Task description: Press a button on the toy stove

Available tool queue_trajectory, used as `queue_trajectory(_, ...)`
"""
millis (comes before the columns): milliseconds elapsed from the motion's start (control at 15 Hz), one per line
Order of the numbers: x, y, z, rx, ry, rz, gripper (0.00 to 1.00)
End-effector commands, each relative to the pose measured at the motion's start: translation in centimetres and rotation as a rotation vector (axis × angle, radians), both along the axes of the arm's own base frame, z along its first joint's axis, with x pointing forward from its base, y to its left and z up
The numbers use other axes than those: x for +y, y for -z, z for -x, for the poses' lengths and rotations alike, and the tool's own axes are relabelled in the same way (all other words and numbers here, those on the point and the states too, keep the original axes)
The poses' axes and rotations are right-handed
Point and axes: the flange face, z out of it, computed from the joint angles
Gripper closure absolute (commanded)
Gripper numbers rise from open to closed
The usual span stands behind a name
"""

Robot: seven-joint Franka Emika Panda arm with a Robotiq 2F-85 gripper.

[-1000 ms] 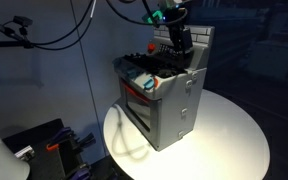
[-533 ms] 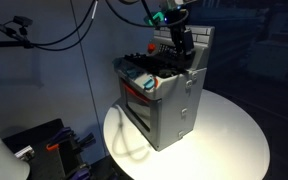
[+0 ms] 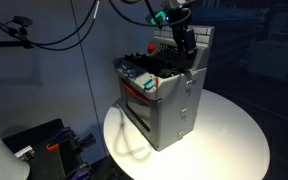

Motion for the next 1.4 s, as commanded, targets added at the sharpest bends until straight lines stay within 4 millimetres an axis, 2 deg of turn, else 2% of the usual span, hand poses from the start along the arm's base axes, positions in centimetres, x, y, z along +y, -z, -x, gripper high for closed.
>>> queue_trajectory(0,-0.3,-0.4,-1.2,-0.010,0.021,0.009,0.00)
queue_trajectory(1333,0.1,0.5,-2.3,0.009,0.002,-0.001,0.00)
